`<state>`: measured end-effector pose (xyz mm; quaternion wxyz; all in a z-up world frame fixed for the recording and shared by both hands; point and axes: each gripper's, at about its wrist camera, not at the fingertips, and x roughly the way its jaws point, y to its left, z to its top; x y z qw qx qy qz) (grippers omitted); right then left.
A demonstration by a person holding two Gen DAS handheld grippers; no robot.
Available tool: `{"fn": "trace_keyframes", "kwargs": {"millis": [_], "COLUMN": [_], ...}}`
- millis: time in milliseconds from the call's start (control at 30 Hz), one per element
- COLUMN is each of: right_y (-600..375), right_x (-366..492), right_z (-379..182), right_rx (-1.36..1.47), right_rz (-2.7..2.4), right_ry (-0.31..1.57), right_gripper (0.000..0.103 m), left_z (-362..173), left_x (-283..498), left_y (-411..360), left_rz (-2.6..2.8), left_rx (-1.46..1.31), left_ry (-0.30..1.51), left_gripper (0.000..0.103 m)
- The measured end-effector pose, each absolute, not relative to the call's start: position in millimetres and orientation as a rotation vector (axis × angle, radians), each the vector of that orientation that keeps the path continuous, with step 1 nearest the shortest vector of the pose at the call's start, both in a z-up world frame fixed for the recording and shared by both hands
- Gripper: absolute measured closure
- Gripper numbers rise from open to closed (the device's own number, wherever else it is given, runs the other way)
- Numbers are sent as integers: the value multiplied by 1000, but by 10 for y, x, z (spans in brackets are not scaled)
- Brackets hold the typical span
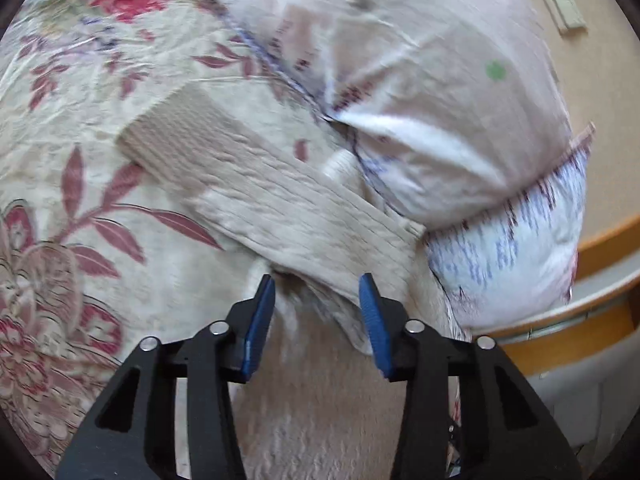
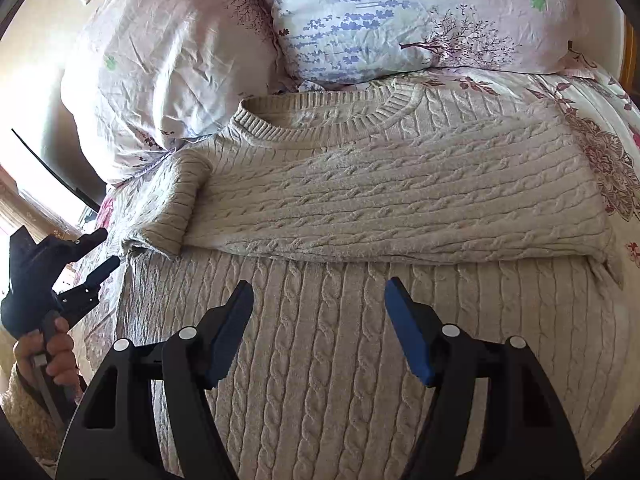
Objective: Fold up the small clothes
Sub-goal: 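Grasp the sweater side edge with the left gripper and lift it inward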
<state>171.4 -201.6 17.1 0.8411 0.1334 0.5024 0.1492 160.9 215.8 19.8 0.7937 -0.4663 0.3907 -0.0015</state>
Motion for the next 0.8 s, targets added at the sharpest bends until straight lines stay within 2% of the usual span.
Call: {"fn": "trace_keyframes", "kwargs": {"millis": [267,400,600,800], "right_y": [-2002,-2055,-2162,-2272], "right_x": [1664,1614,1550,1514], "right_z": [154,164,197,205], "right_rx": [258,263,277,296], "right_rz": [306,294,272,255], "right_ry": [1079,1079,1070,1064], "right_gripper": [33,33,33,33], "left_z": [-82,-147,-86,366], "left_x": [1656,1683,1761,1882], "left_y": [2639,2774,2812,2626], "left_rz": [184,247,291,199], "left_rx": [-1233,-1295,-1248,-1064], "left_ry": [822,794,782,714], "left_gripper": [78,90,97,98]}}
